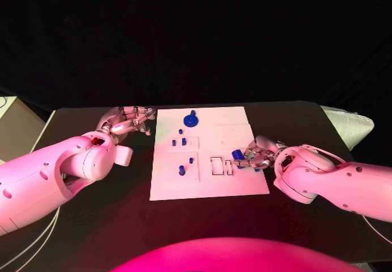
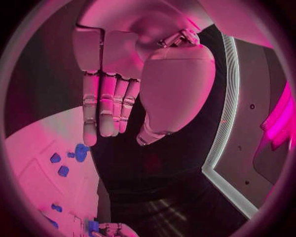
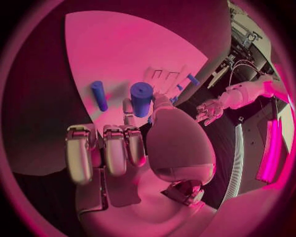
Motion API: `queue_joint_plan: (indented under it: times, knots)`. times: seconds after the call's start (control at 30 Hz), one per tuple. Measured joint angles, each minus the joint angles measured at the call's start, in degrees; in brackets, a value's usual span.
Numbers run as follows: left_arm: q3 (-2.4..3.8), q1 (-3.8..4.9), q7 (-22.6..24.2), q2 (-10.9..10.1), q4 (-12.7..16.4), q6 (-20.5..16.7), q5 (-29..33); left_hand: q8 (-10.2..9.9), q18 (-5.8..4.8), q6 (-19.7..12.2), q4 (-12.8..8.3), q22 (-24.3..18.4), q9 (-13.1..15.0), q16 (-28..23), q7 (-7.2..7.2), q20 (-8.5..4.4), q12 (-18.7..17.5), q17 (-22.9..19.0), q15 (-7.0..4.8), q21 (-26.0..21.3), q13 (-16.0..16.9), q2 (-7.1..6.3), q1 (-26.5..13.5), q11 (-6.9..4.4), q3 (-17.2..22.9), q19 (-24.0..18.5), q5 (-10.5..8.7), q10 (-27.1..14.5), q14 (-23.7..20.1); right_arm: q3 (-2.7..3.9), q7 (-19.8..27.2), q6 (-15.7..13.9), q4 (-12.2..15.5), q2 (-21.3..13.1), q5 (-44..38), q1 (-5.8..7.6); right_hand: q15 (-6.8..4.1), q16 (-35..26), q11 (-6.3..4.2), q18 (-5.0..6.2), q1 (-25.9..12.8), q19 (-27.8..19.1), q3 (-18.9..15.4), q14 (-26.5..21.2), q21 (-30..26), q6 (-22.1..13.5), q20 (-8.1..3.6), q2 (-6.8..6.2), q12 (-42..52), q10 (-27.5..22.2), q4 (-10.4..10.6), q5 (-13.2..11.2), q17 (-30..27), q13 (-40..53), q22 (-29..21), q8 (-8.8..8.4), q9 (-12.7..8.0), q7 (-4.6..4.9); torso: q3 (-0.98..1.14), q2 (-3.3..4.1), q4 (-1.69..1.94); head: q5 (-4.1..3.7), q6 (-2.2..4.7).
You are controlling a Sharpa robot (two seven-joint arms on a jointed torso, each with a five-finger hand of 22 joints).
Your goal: Assemble the parts on the task board
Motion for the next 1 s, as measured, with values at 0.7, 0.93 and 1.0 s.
queue_joint_plan:
  times: [0.7,0.93,1.0]
  knots:
    - [-0.01,-0.01,-0.02,0.07,0.14,-0.01,0.04,-0.01,0.01,0.0,-0.1,-0.01,0.01,0.0,0.0,0.0,0.0,0.0,0.0,0.0,-0.05,0.23,-0.24,0.0,-0.1,0.0,0.0,0.0,0.0,0.04,0.84,-0.66,1.81,3.58,2.74,1.18,-0.21,0.0,-0.2,-0.88,0.37,-0.21,0.32,0.21,0.24,0.02,-0.2,0.36,0.0,-0.21,0.01,0.21,-0.01,-0.01,0.03,0.06,-0.08,-0.02,-0.14,0.18,0.22,0.2,0.41]
    - [-0.01,-0.01,-0.02,0.0,0.24,-0.01,0.06,-0.01,0.0,0.0,-0.17,-0.02,0.01,0.0,0.0,0.0,0.0,0.0,0.0,0.0,-0.05,0.23,-0.23,0.0,-0.17,0.0,0.0,0.01,0.0,-0.13,0.45,1.15,0.53,5.51,2.3,0.42,-0.21,0.0,-0.2,-0.88,0.37,-0.21,0.31,0.21,0.24,0.02,-0.2,0.36,0.0,-0.22,0.01,0.19,-0.01,0.0,0.04,0.06,-0.11,-0.02,-0.14,0.27,0.32,0.04,0.54]
    - [-0.01,-0.02,-0.02,-0.02,0.25,0.0,0.07,-0.01,0.0,0.0,-0.17,-0.02,0.01,0.0,0.0,0.0,0.0,0.0,0.0,0.0,-0.05,0.24,-0.23,0.0,-0.16,0.0,0.0,0.01,0.0,-0.13,0.38,1.48,0.38,5.9,2.11,0.36,-0.21,0.0,-0.2,-0.88,0.37,-0.21,0.31,0.21,0.24,0.02,-0.2,0.36,0.0,-0.22,0.01,0.18,-0.01,0.03,0.04,0.06,-0.11,-0.02,-0.13,0.3,0.29,0.11,0.55]
